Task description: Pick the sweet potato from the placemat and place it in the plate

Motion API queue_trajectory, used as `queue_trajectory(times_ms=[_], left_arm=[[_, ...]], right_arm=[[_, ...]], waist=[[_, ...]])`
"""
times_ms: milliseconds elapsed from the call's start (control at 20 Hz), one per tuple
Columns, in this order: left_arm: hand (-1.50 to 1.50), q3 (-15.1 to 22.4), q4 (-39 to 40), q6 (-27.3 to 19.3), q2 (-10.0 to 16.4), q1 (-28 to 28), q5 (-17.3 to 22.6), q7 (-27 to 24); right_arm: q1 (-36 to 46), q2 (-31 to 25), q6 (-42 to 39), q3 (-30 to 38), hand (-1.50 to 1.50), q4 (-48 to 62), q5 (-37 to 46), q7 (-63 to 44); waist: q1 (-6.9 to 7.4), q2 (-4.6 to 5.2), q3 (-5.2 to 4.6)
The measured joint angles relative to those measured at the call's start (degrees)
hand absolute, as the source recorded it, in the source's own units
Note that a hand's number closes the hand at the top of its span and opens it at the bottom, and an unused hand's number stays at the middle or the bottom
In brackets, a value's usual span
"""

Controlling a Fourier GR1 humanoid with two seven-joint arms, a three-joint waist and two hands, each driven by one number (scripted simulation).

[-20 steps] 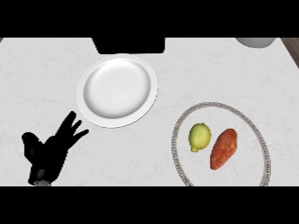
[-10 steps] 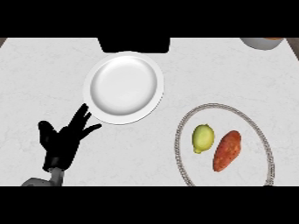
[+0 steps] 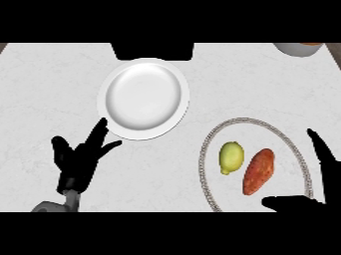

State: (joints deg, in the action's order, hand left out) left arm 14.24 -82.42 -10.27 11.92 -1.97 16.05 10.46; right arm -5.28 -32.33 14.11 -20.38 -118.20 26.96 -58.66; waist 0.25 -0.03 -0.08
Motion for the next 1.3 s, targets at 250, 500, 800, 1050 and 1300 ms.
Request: queue_trajectory(times_ms=[250, 500, 800, 1050, 1300], left_arm=[[0.0, -0.9, 0.1, 0.7, -0.6, 0.4, -0.6, -0.3], [0.0, -1.6, 0.3, 1.5, -0.8, 0.3, -0.8, 0.3], [0.0, -2.1, 0.3, 2.3, -1.5, 0.8, -1.4, -0.8], [0.0, -2.5, 0.1, 2.8, -1.6, 0.7, -2.1, 0.2], [0.0, -3.2, 0.4, 3.1, -2.4, 0.9, -2.7, -0.3]], right_arm=[[1.4, 4.3, -1.4, -0.7, -1.5, 1.7, 2.3, 0.0], [1.6, 6.8, -2.5, -2.0, -1.5, 5.2, 7.0, -0.3], [3.3, 9.7, -4.6, -1.6, -1.5, 8.9, 10.4, -1.2], [2.9, 12.1, -5.4, -0.8, -1.5, 13.0, 10.9, 0.8], [4.5, 14.9, -6.6, -0.7, 1.5, 17.2, 11.6, 1.2]], waist=[[-0.26, -0.07, 0.05], [-0.32, -0.07, 0.0], [-0.3, -0.12, 0.04], [-0.38, -0.04, 0.0], [-0.32, -0.11, 0.07]])
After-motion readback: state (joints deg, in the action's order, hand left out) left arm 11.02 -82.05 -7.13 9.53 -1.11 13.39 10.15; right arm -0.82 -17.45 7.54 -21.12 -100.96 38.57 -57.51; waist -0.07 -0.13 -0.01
